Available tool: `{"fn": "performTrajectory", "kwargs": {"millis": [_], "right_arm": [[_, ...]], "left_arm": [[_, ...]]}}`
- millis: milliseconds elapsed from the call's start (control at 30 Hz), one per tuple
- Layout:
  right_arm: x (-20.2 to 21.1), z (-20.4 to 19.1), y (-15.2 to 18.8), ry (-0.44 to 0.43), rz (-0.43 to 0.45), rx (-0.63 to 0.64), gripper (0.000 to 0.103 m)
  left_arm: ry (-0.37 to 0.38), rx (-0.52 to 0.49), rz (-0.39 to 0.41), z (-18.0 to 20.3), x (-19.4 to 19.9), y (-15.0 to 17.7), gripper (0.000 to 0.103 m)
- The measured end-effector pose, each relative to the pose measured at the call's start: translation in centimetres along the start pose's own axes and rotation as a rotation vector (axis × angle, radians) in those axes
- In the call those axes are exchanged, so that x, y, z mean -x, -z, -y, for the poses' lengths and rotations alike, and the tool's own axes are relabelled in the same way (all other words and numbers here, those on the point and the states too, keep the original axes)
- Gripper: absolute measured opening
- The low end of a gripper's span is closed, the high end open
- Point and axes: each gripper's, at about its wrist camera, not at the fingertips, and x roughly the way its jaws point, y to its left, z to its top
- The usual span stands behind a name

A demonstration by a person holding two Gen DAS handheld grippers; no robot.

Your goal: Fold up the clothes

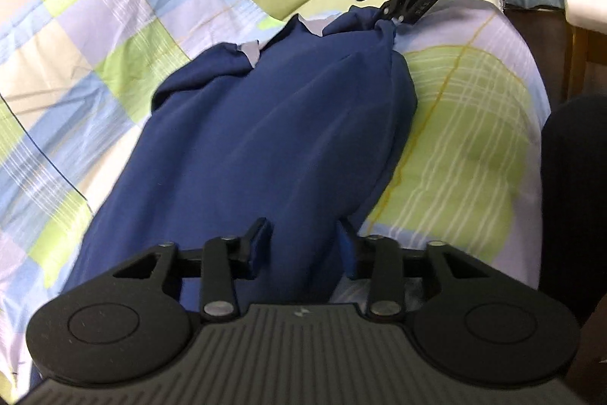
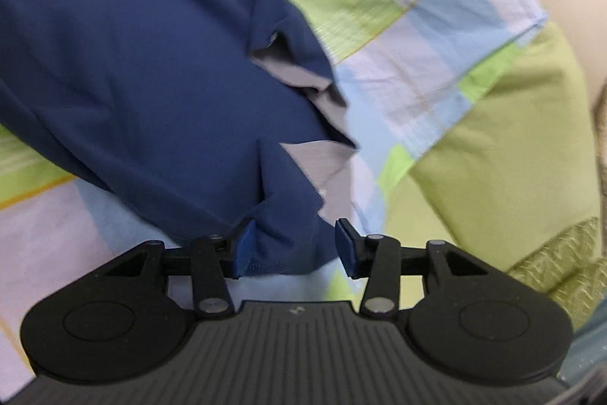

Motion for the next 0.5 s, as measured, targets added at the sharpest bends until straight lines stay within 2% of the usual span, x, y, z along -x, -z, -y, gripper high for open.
{"fn": "performTrajectory", "kwargs": {"millis": [100,200,267,367,500], "right_arm": [[-0.4,0.2,0.1,-0.017,-0.004,0.001,0.040],[1.3,-0.3,-0.2,0.034,0.020,0.067,0.040],[2.6,-1.4,0.2,0.073,0.013,0.199,0.040],[2.8,-3.2,1.6,0.096,-0.049,0.418,0.041],[2.2,-4.4,2.8,0.113,-0.033,0.569,0.041]], "left_arm": [[0.018,0.015,0.006,-0.6,1.0,-0.1,0.021],[0.034,0.035,0.015,-0.9,2.0,-0.1,0.012],[0.034,0.034,0.020,-1.0,2.3,-0.2,0.011],[0.036,0.043,0.024,-0.9,2.4,-0.3,0.011],[0.014,0.004,0.026,0.0,2.1,0.1,0.014]]}}
